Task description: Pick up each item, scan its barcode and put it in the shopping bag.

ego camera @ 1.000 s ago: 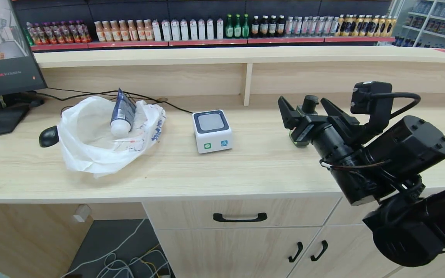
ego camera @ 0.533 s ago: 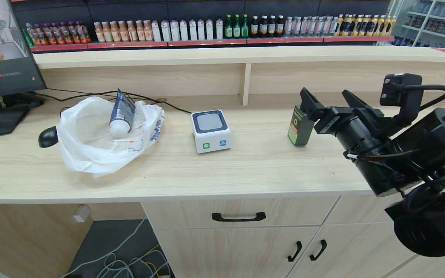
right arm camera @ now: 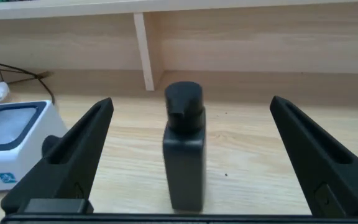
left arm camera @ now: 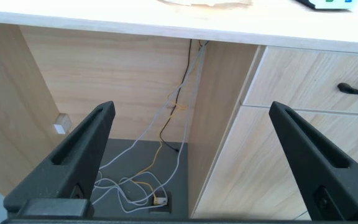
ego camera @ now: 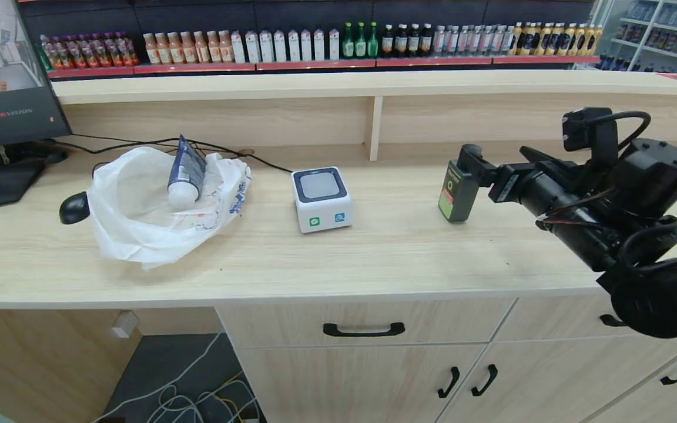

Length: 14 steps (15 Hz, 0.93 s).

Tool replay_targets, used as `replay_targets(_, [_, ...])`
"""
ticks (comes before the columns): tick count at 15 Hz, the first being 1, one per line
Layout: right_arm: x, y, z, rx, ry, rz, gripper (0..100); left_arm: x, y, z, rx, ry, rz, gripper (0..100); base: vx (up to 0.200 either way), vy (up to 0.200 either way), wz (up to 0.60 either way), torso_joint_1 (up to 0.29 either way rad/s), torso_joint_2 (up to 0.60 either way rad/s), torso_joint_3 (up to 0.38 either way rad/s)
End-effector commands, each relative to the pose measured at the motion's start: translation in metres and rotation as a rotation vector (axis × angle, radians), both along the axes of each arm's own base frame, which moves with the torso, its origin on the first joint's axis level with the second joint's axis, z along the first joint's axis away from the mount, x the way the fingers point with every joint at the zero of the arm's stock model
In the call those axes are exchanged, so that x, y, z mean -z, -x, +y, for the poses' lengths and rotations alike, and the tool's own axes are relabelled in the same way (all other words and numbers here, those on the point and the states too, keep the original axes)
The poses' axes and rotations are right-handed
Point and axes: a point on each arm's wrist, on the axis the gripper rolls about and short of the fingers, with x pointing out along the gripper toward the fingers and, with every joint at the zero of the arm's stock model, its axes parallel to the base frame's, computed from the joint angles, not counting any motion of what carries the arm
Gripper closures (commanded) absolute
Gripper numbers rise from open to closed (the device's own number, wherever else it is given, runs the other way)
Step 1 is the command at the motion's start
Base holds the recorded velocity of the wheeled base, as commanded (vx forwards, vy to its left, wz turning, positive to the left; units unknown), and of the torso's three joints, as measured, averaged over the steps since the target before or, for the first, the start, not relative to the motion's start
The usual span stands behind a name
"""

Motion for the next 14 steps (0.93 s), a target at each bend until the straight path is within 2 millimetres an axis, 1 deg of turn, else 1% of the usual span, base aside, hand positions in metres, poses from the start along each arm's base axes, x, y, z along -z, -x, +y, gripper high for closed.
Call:
replay_targets(1, [-0.002,-0.020,0.001,0.013,0.002,0.006,0,0.000,0.000,0.000,0.000,0.001,0.000,0,0.000,0.000,0.00,0.000,0.00,0.000])
replay_targets(3, [-0.005,-0.034,0.005,0.016,0.005,0.018,0,0.000,0.000,0.000,0.000,0.001,0.000,0,0.000,0.000,0.00,0.000,0.00,0.000])
replay_targets(5, [0.003,-0.045,0.007,0.024,0.013,0.051,0,0.000,0.000,0.000,0.000,0.001,0.000,0,0.000,0.000,0.00,0.000,0.00,0.000])
replay_targets(6, [0.008,-0.050,0.005,0.035,0.018,0.062,0,0.000,0.000,0.000,0.000,0.001,0.000,0,0.000,0.000,0.00,0.000,0.00,0.000])
replay_targets(8, [0.016,-0.053,0.006,0.033,0.024,0.083,0,0.000,0.000,0.000,0.000,0.001,0.000,0,0.000,0.000,0.00,0.000,0.00,0.000])
replay_targets(14, [0.030,-0.061,0.008,0.035,0.034,0.117,0,0.000,0.000,0.000,0.000,0.001,0.000,0,0.000,0.000,0.00,0.000,0.00,0.000])
